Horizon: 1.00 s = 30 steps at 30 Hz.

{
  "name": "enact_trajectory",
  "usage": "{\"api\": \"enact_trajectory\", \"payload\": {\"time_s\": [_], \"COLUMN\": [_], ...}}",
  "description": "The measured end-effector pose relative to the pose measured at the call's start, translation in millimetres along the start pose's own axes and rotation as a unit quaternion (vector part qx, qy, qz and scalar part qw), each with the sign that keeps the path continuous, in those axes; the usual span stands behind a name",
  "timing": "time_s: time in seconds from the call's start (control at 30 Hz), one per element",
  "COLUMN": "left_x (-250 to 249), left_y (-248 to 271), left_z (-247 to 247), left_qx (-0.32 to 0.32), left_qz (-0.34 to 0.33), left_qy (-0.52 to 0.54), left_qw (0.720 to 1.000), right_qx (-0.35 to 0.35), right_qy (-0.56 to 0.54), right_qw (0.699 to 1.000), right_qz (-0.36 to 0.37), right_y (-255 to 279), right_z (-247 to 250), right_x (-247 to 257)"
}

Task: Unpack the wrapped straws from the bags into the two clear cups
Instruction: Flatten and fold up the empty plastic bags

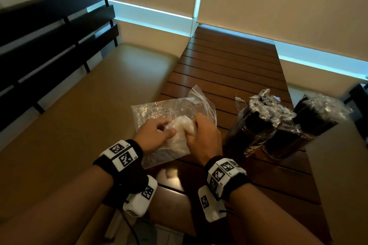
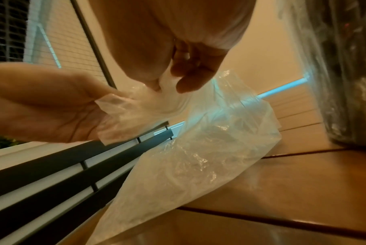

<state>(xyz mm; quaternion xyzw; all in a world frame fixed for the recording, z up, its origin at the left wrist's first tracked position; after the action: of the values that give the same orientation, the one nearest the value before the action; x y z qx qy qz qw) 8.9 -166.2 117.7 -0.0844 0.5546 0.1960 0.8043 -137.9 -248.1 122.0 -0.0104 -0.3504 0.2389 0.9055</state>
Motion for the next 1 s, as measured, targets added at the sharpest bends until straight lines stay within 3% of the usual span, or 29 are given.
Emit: {"api": "enact_trajectory", "payload": {"time_s": [0.13, 0.2, 0.33, 0.47, 0.53, 0.6, 0.67, 0.73, 0.8, 0.9, 1.0], "left_x": [-7.4, -11.3, -13.1, 1.4, 16.6, 30.9, 41.6, 51.5, 59.1, 55.5, 52.6], "left_y": [-13.9, -15.6, -11.5, -17.0, -27.8, -33.9, -32.8, -29.6, -27.3, -24.0, -22.6], "left_z": [7.0, 10.4, 8.9, 10.0, 17.7, 27.7, 33.2, 31.5, 27.1, 30.6, 37.6], "left_qx": [-0.046, -0.044, 0.019, 0.019, -0.080, -0.167, -0.150, -0.057, -0.021, -0.063, -0.108], "left_qz": [0.030, 0.037, 0.059, 0.108, 0.113, 0.133, 0.211, 0.271, 0.243, 0.194, 0.192], "left_qy": [0.005, 0.020, 0.087, 0.126, 0.008, -0.157, -0.197, -0.193, -0.230, -0.293, -0.204], "left_qw": [0.998, 0.998, 0.994, 0.986, 0.990, 0.964, 0.946, 0.941, 0.942, 0.934, 0.954], "right_qx": [0.046, 0.093, 0.113, 0.135, 0.136, 0.134, 0.141, 0.166, 0.204, 0.208, 0.177], "right_qy": [0.027, -0.023, -0.180, -0.166, -0.130, -0.102, -0.094, -0.083, -0.086, -0.105, -0.113], "right_qw": [0.993, 0.988, 0.977, 0.973, 0.977, 0.980, 0.978, 0.972, 0.958, 0.946, 0.945], "right_qz": [0.110, 0.117, 0.011, -0.081, -0.094, -0.104, -0.121, -0.147, -0.180, -0.225, -0.251], "right_y": [11.6, 15.9, 8.1, -1.4, -5.6, -9.6, -10.0, -7.3, -2.7, 2.2, 6.1], "right_z": [-6.6, -11.1, -14.3, -18.1, -22.1, -25.1, -30.7, -36.8, -40.5, -38.2, -33.1], "right_x": [5.0, 2.3, 2.0, -0.8, -4.8, -7.3, -10.2, -13.4, -16.5, -22.1, -24.0]}}
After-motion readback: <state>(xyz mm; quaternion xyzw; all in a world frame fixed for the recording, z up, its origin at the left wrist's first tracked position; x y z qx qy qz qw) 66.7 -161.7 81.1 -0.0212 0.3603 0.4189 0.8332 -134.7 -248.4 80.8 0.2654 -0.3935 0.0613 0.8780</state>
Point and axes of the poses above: each hand's wrist, its own y-axis away from the middle knuckle, its own z-axis out of the back of the hand, x = y × z, the point moved 1 cm from there along -y, towards the middle knuckle, and after that the axes turned 7 degrees about -z, right-handed, at the moved point
